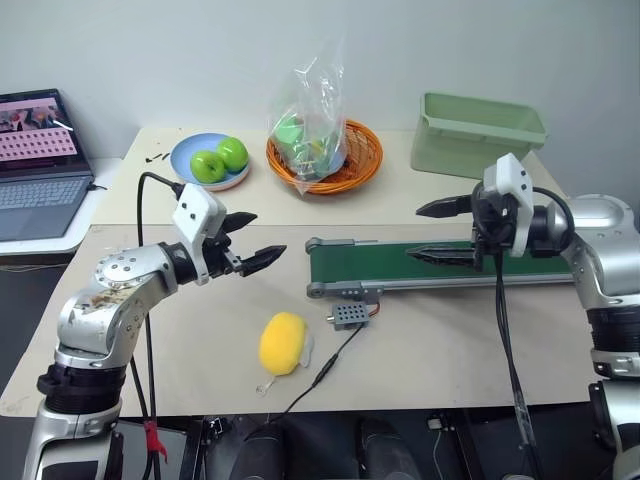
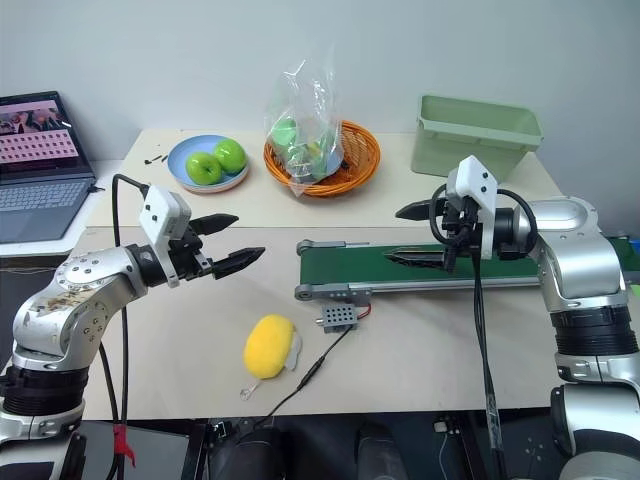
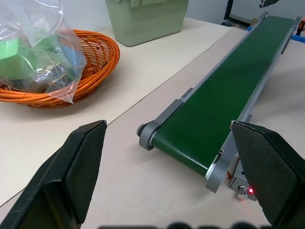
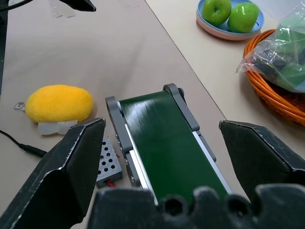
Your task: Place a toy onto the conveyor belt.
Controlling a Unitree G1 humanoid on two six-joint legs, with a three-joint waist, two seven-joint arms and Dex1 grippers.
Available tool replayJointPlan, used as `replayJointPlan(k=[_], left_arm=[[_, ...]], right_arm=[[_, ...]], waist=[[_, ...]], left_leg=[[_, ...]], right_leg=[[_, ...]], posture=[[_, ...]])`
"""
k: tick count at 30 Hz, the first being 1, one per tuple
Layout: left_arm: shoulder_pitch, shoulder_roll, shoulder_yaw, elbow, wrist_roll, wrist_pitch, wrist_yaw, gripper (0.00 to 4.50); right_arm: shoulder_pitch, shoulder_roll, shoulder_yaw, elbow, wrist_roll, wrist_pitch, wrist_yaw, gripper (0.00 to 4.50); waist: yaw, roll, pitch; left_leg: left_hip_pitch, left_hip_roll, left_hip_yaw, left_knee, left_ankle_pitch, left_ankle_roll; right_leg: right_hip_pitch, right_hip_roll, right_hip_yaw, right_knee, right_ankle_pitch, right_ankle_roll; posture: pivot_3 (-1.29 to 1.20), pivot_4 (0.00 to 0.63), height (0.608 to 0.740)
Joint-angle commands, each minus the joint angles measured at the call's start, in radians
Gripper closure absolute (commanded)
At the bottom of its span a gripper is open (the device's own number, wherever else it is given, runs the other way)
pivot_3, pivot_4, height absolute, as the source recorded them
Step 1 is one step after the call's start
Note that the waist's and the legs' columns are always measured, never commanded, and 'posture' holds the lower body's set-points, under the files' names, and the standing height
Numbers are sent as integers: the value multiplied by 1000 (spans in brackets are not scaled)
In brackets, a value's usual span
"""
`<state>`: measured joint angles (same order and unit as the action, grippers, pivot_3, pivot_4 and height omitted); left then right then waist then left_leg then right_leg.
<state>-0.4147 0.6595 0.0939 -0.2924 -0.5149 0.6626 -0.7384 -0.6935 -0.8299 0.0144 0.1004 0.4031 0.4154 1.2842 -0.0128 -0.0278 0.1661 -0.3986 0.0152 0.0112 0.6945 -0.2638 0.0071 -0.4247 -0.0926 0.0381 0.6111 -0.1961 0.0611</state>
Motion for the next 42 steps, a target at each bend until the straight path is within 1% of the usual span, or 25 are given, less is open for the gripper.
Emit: replayJointPlan(k=[1, 9, 12, 14, 17, 20, 21, 24, 26, 28, 30, 32, 34, 37, 40, 42], left_arm=[[-3, 20, 7, -44, -23, 14, -21, 60], [21, 32, 46, -57, -76, 56, -34, 60], [65, 45, 77, -80, -107, 75, -40, 60], [91, 64, 87, -98, -106, 71, -47, 60], [113, 82, 100, -107, -62, 17, -37, 60], [162, 103, 127, -141, -121, 90, -46, 60], [180, 100, 143, -151, -155, 122, -42, 60], [181, 6, 298, -91, -481, 367, 98, 60], [227, -12, 362, -41, -631, 487, 147, 60], [267, -26, 400, -17, -734, 546, 203, 60], [279, -44, 426, 41, -876, 586, 320, 60], [315, -27, 405, 85, -978, 645, 407, 60], [367, -16, 375, 95, -1024, 680, 447, 60], [394, -25, 354, 159, -1132, 658, 557, 60], [402, -10, 299, 148, -1095, 664, 602, 60], [393, -24, 273, 176, -1124, 650, 656, 60]], right_arm=[[-28, -11, -27, -6, -1, -27, 4, 0], [-40, -13, -23, 10, -13, -35, 8, 0], [-44, -19, -24, -1, -3, -25, 19, 0], [-39, -28, -23, -8, 2, -21, 35, 0], [-33, -33, -21, -1, 2, -22, 55, 0], [-32, -32, -11, 4, -2, -25, 73, 0], [-32, -30, -8, 6, -5, -28, 75, 0], [-36, -20, -1, 16, -15, -36, 72, 0], [-32, -17, 0, 20, -18, -41, 70, 0], [-24, -18, -3, 17, -17, -40, 71, 0], [-14, -20, -7, 7, -15, -34, 71, 0], [-5, -21, -11, -2, -13, -32, 71, 0], [5, -24, -11, -6, -20, -38, 67, 0], [13, -29, -13, -10, -26, -36, 60, 0], [19, -31, -20, -14, -26, -32, 51, 0], [27, -30, -25, -20, -26, -31, 38, 0]], waist=[[0, 0, 0], [-2, 0, 0], [-3, 0, 0], [-3, 0, 0], [-1, 0, 0], [0, 0, 0], [0, 0, 0], [0, 0, 0], [-1, 0, 0], [-4, 0, 0], [-5, 0, 0], [-3, 0, 0], [-3, 0, 0], [-1, 0, 0], [2, 0, 0], [1, 0, 0]], left_leg=[[0, 0, 0, 0, 0, 0], [0, 0, 0, 0, 0, 0], [0, 0, 0, 0, 0, 0], [0, 1, 0, 0, 0, 0], [0, 0, 0, 0, 0, 0], [0, 0, 0, 0, 0, 0], [0, 0, 0, 0, 0, 0], [0, 1, 0, 0, 0, 0], [0, 1, -2, 0, 0, 0], [1, 1, -5, 0, 0, 0], [1, 1, -6, 0, 0, 0], [2, 1, -7, 0, 0, 0], [3, 0, -7, 0, 0, 0], [3, 0, -7, -1, 0, 0], [3, 0, -7, -1, 0, 0], [4, 0, -7, -1, 0, 0]], right_leg=[[0, 0, 0, 0, 0, 0], [0, 0, 0, 0, 0, 0], [0, 0, 0, 0, 0, 0], [0, 0, 0, 0, 0, 0], [0, 0, 0, 0, 0, 0], [0, 0, 0, 0, 0, 0], [0, 0, 0, 0, 0, 0], [0, 0, 0, 0, 0, 0], [0, 0, 0, 0, 0, 0], [0, 0, 0, 1, 0, 0], [0, 0, 1, 1, 0, 0], [0, 0, 0, 1, 0, 0], [1, -1, 1, 2, 0, 0], [0, -1, 1, 2, 0, 0], [1, -1, 1, 2, 0, -1], [2, -1, 1, 2, -1, -1]], posture=[[0, 150, 740], [0, 150, 740], [0, 150, 740], [0, 150, 740], [0, 150, 740], [0, 150, 740], [0, 150, 740], [0, 150, 740], [0, 150, 740], [0, 150, 740], [0, 150, 740], [0, 150, 740], [0, 150, 740], [0, 150, 740], [0, 150, 740], [0, 150, 740]])
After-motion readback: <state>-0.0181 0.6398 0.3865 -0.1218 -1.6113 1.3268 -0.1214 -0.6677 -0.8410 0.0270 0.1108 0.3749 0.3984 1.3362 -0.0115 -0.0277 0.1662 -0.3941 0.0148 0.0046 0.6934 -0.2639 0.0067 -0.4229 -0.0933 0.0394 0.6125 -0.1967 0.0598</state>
